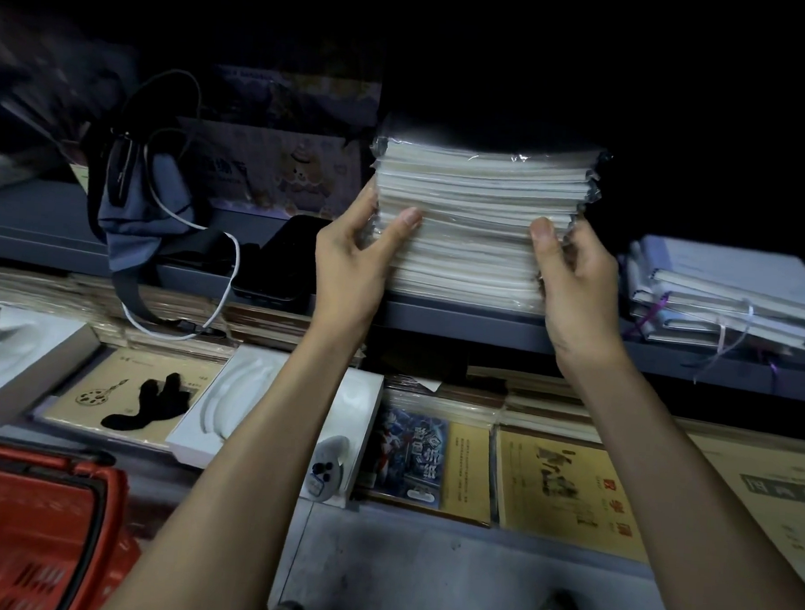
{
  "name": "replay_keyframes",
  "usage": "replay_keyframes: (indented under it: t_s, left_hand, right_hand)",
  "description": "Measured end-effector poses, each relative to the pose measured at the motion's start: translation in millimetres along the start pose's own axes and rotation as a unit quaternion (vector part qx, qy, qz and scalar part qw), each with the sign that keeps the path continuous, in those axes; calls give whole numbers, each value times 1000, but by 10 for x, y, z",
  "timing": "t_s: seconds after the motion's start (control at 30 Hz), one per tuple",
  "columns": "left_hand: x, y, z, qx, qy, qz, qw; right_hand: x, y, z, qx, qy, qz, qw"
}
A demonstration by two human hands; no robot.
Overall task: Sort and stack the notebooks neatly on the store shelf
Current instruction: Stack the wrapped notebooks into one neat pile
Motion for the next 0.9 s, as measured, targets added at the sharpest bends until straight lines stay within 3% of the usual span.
replay_keyframes:
  t_s: [0.17,0.37,0.57,0.9]
  left_hand:
    - [7,17,-27,-18,-8,-21,1000]
    - [46,-15,23,-43,-8,-32,999]
    - [85,-45,26,0,5,-27,1000]
    - [110,-82,3,-5,-7,-64,998]
  right_hand:
    - [-24,-9,11,12,20,-4,1000]
    - [29,10,24,43,-43,-25,998]
    - [74,-14,34,4,-30,-55,998]
    - [157,14,138,5,0,-65,998]
Point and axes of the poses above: each hand's wrist, its own y-axis away from the middle knuckle, its own x-axis out of the palm, z = x × y, the point moved 1 cm from there along -y, towards the middle knuckle, and after that the axes turned 14 degrees about z, right-handed, at the moved point
